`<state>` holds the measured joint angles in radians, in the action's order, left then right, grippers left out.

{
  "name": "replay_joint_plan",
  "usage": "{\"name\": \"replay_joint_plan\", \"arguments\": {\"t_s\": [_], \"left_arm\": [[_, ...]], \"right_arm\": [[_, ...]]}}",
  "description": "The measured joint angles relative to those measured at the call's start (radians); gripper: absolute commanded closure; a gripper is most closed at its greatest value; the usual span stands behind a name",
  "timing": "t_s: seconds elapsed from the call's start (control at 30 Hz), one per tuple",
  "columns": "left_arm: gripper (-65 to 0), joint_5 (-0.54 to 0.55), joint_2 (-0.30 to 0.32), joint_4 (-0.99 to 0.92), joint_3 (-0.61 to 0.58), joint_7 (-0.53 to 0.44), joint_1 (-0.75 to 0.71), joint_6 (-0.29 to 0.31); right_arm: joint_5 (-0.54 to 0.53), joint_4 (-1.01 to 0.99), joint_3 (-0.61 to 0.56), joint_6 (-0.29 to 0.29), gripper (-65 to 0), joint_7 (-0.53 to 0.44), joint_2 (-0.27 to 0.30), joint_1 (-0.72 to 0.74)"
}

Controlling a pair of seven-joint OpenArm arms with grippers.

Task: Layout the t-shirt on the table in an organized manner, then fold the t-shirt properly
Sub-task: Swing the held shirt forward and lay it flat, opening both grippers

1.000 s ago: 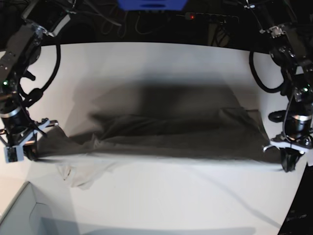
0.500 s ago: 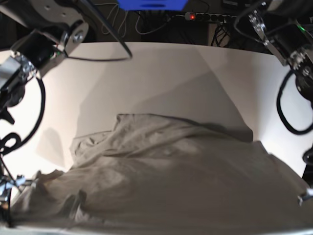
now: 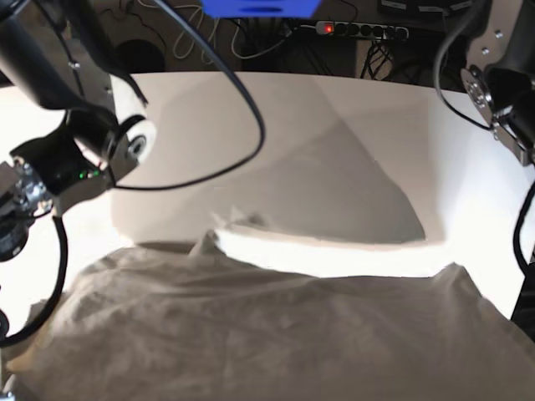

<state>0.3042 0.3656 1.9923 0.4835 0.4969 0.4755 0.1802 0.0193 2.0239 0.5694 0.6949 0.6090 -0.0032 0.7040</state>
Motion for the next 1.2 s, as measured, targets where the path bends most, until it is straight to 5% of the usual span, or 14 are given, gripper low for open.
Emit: {"name": "replay_joint_plan", "arguments": {"t_s": [0.43, 0.57, 0.73, 0.97, 1.2], "left_arm": [[0.0, 0.006, -0.011, 0.022, 0.107, -0.013, -0.129, 0.002], [0.0, 0.005, -0.065, 0.022, 0.139, -0.006, -0.203, -0.001], [0.0, 0.004, -0.098, 0.021, 0.140, -0.007, -0.247, 0.001], [0.0, 0.004, -0.119, 0.002, 0.136, -0.007, -0.243, 0.000], [0.0, 0.000, -0.130, -0.222, 0.039, -0.001, -0.131, 0.010]], "right_arm": [[-0.005, 0.000, -0.034, 0.000, 0.0, 0.005, -0.014, -0.066], [-0.010, -0.001, -0.031, 0.000, 0.0, -0.111, -0.016, -0.096], [-0.001, -0.006, -0.034, 0.000, 0.0, -0.134, -0.016, -0.165], [-0.005, -0.054, -0.034, 0.000, 0.0, -0.146, -0.016, -0.167], [0.003, -0.329, -0.036, 0.000, 0.0, -0.140, -0.004, -0.103]]}}
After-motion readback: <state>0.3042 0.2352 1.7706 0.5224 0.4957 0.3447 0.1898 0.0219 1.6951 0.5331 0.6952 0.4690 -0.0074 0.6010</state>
